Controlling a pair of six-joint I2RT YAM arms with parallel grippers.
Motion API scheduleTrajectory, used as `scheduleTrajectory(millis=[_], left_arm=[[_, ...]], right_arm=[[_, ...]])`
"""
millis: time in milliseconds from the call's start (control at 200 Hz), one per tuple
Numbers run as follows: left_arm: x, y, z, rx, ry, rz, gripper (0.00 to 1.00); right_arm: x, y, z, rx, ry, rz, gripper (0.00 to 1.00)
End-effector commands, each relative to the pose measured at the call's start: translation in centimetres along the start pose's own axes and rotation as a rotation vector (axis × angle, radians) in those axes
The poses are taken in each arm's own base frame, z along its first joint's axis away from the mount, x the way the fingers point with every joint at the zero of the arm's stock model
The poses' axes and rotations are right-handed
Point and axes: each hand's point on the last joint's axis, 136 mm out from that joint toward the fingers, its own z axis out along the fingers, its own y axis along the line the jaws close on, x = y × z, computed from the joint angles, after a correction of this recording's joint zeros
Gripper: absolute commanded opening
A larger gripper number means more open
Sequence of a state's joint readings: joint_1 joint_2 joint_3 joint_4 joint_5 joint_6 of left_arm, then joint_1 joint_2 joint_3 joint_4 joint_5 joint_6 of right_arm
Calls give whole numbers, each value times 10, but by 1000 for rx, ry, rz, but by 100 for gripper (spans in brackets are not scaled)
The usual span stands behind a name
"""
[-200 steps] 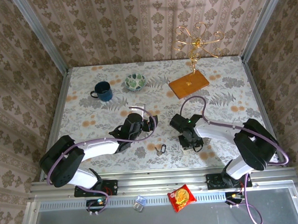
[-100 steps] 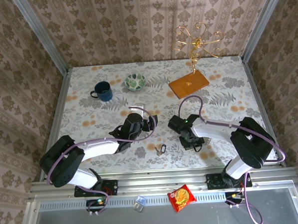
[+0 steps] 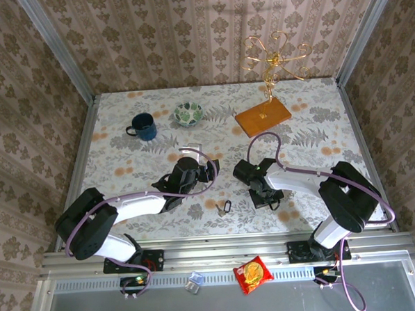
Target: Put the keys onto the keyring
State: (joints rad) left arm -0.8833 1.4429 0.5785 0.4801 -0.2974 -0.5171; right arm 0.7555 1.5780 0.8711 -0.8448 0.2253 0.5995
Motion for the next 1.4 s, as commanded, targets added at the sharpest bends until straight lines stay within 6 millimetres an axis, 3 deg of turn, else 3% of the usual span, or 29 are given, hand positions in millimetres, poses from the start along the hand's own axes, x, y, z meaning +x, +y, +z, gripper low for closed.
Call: scheduleTrajectory(millis=[0, 280, 600, 710, 915, 950, 1110, 1215, 1225, 1395], left_arm=[[-20, -7, -4, 9, -58, -21, 85], [-50, 5, -28, -45, -138, 154, 86], [-98, 37, -59, -89, -175, 209, 83], [-116, 52, -71, -100, -184, 213, 79], [-152, 73, -89, -151, -220, 247, 71], [-158, 75, -91, -152, -229, 256, 69], [-182, 77, -91, -134, -242, 312, 64], [-189, 64, -86, -76, -240, 398, 64], [-191, 71, -85, -90, -241, 403, 64], [-187, 50, -74, 34, -276, 585, 58]], right_arm=[[-6, -2, -17, -3, -36, 15, 0], [-48, -16, -64, -26, -275, 30, 0], [-138, -22, -135, -195, -634, 30, 0], [-165, -14, -163, -263, -739, -36, 0], [-195, 1, -208, -417, -858, -130, 0], [-201, 8, -203, -433, -849, -155, 0], [-218, 30, -218, -533, -875, -260, 0], [-224, 46, -226, -597, -898, -345, 0], [-225, 47, -226, -601, -903, -354, 0], [-225, 64, -232, -646, -993, -501, 0]])
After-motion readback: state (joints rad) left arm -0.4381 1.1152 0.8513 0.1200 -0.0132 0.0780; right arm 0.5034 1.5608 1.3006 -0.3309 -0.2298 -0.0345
